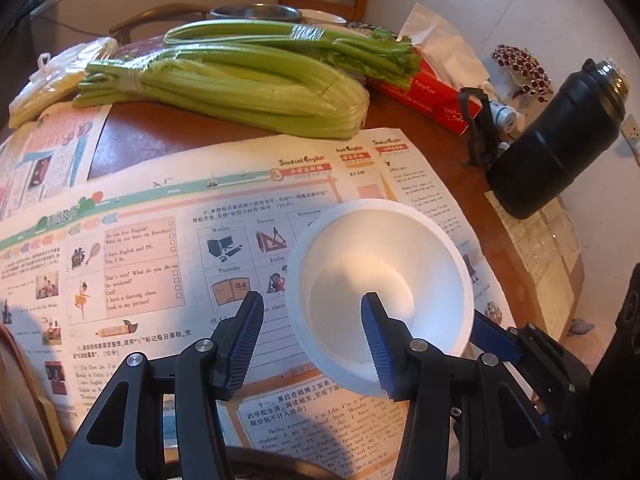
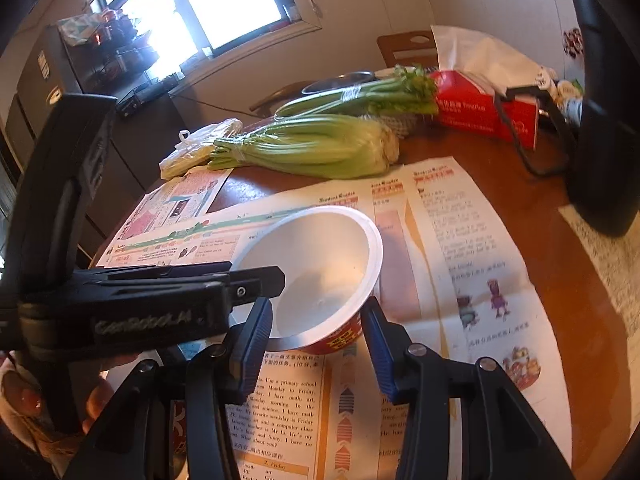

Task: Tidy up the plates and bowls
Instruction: 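Lower the second cup into the first cup with the left tool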

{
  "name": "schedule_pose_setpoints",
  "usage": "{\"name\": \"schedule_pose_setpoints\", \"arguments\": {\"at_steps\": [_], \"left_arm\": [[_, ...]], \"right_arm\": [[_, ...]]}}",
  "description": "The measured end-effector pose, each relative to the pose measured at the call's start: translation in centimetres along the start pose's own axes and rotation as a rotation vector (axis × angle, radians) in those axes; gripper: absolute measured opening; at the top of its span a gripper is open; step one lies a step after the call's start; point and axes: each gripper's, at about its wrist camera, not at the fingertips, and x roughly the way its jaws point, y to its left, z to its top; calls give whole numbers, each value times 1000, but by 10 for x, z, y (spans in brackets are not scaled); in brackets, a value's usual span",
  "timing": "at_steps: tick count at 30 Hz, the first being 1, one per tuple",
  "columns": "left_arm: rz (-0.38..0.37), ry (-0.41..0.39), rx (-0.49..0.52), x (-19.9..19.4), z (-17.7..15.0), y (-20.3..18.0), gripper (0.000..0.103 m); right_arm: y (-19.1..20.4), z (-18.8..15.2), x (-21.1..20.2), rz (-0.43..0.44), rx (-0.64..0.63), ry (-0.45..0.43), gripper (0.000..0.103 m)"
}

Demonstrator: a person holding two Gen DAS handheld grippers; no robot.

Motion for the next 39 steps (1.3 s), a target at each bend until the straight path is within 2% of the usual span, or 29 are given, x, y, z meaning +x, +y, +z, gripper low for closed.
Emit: {"name": "schedule_pose_setpoints", "arguments": {"at_steps": [5, 6, 7, 9, 13, 23, 39], "left_arm": [[7, 15, 5, 10, 4, -3, 50], [-4, 21, 12, 11, 4, -5, 39], [-14, 29, 17, 12, 4, -6, 37], [-1, 16, 25, 10, 4, -8, 37], [-25, -3, 20, -2, 3, -6, 37], [-18, -87, 20, -54, -14, 2, 37], [14, -178, -29, -123, -75, 37, 39]], "right_arm": [[-1, -1, 3, -4, -10, 4, 47], [0, -1, 3, 1, -17, 3, 47], [1, -1, 3, 7, -21, 4, 47], [4, -1, 4, -3, -30, 9, 47], [8, -1, -2, 1, -35, -11, 47], [38, -2, -32, 38, -82, -67, 47], [100, -29, -61, 130, -163, -75, 47]]}}
